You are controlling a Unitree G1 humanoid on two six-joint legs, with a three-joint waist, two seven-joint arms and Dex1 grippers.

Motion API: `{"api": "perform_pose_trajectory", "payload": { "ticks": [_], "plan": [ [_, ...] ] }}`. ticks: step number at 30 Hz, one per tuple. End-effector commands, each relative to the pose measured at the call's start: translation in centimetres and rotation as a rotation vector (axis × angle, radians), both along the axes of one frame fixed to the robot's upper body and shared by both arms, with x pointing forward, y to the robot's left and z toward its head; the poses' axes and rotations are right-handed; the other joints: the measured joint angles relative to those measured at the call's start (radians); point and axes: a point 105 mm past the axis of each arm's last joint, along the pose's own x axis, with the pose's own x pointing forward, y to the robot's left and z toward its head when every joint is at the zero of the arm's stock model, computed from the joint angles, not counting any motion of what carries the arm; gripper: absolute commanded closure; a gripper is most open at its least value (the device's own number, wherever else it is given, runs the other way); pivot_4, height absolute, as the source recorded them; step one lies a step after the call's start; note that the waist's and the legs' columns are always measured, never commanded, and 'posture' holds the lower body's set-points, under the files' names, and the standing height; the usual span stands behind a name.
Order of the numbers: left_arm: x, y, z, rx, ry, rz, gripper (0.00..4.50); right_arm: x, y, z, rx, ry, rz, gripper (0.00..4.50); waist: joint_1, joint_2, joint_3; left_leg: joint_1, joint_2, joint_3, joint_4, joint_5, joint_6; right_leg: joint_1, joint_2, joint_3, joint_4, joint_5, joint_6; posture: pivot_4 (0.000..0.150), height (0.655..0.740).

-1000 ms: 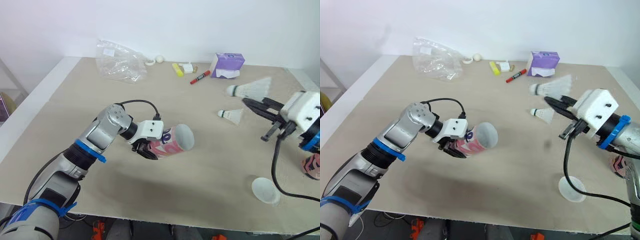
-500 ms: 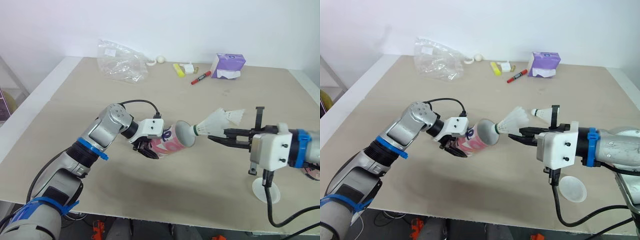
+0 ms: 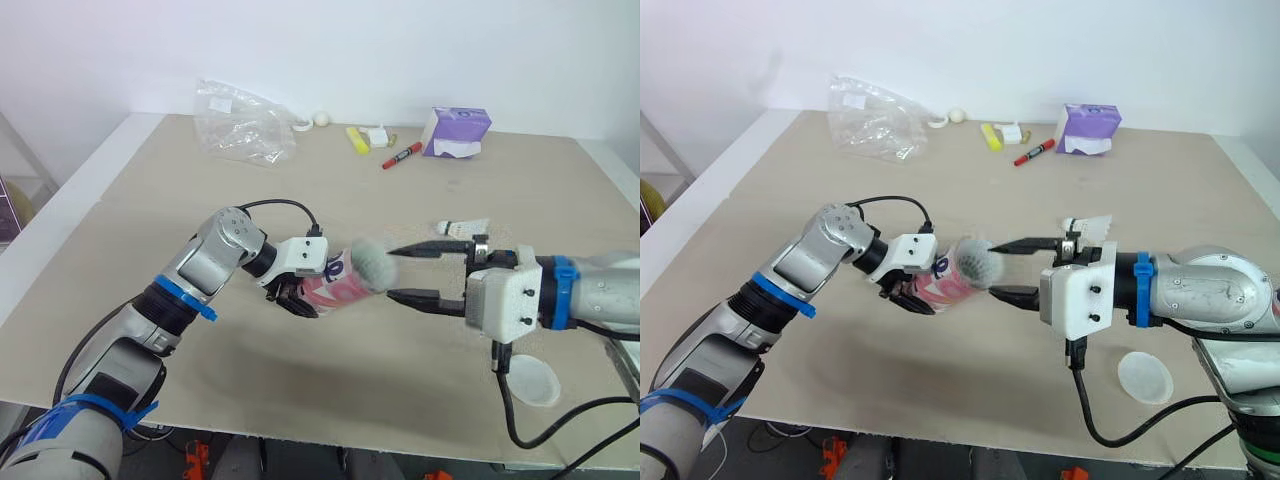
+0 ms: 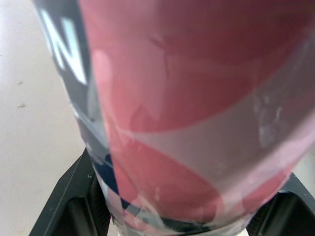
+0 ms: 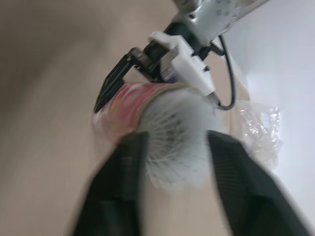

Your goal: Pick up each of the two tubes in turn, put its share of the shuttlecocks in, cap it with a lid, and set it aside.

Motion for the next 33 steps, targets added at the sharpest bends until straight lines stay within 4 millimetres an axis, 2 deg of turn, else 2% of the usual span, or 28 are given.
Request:
{"api": "perform_pose_trajectory", "payload": {
  "ticks": [1,3,4,7,11,14,20,27,33],
  "plan": [
    [0.2,-0.2,-0.5,0.008,-0.017,0.021,1.60,-0.3,-0.3,1.4,0.081,-0.013,-0.033,0.20,0.002,0.000,0.000,0.000,0.000,0.000,0.000,0.000,0.000,0.000,0.000,0.000,0.000,0.000,0.000,0.150,0.7400],
    [0.2,-0.2,-0.4,0.008,-0.018,0.021,1.60,0.5,-1.5,2.2,0.224,0.030,-0.117,0.08,0.003,-0.001,0.000,0.000,0.000,0.000,0.000,0.000,0.000,0.000,0.000,0.000,0.000,0.000,0.000,0.150,0.7400],
    [0.2,-0.2,-0.4,0.009,-0.019,0.021,1.60,1.4,-2.9,2.3,0.331,0.079,-0.202,0.08,0.003,-0.002,0.000,0.000,0.000,0.000,0.000,0.000,0.000,0.000,0.000,0.000,0.000,0.000,0.000,0.150,0.7400],
    [0.2,-0.3,-0.5,0.010,-0.020,0.016,1.60,3.4,-7.3,0.4,0.502,0.206,-0.442,0.08,0.010,-0.005,0.000,0.000,0.000,-0.001,0.000,0.000,0.000,0.001,0.000,0.000,0.000,0.000,0.000,0.150,0.7400],
    [0.1,-0.3,-0.5,0.013,-0.021,0.010,1.60,5.7,-10.8,-1.9,0.652,0.303,-0.660,0.08,0.010,-0.004,-0.001,0.000,0.000,0.000,0.001,0.000,0.000,0.001,0.000,0.000,0.000,0.001,-0.001,0.150,0.7400],
    [0.1,-0.3,-0.5,0.016,-0.023,0.006,1.60,7.8,-12.8,-2.3,0.804,0.317,-0.788,0.08,0.007,-0.003,0.000,0.001,0.001,0.000,0.001,0.001,0.002,0.001,0.001,0.000,0.000,0.003,-0.002,0.150,0.7400],
    [0.0,-0.2,-0.5,0.020,-0.027,0.005,1.60,10.4,-15.2,-2.5,0.921,0.338,-0.872,0.08,0.005,-0.003,0.000,0.001,0.000,0.000,0.001,0.002,0.004,0.001,0.000,0.000,0.000,0.004,-0.001,0.150,0.7400],
    [0.0,-0.2,-0.5,0.016,-0.028,0.008,1.60,11.6,-16.9,-4.8,0.937,0.407,-0.945,0.08,0.005,-0.003,0.000,0.000,0.000,0.000,-0.002,0.002,0.004,0.001,0.001,0.000,0.000,0.003,-0.001,0.150,0.7400],
    [0.1,-0.3,-0.4,0.008,-0.037,0.009,1.60,12.8,-17.1,-6.4,1.039,0.515,-0.948,0.08,-0.002,-0.003,0.000,0.001,0.000,0.000,-0.001,0.003,0.004,0.001,0.000,0.000,0.000,0.004,0.000,0.150,0.7400]
  ]
}}
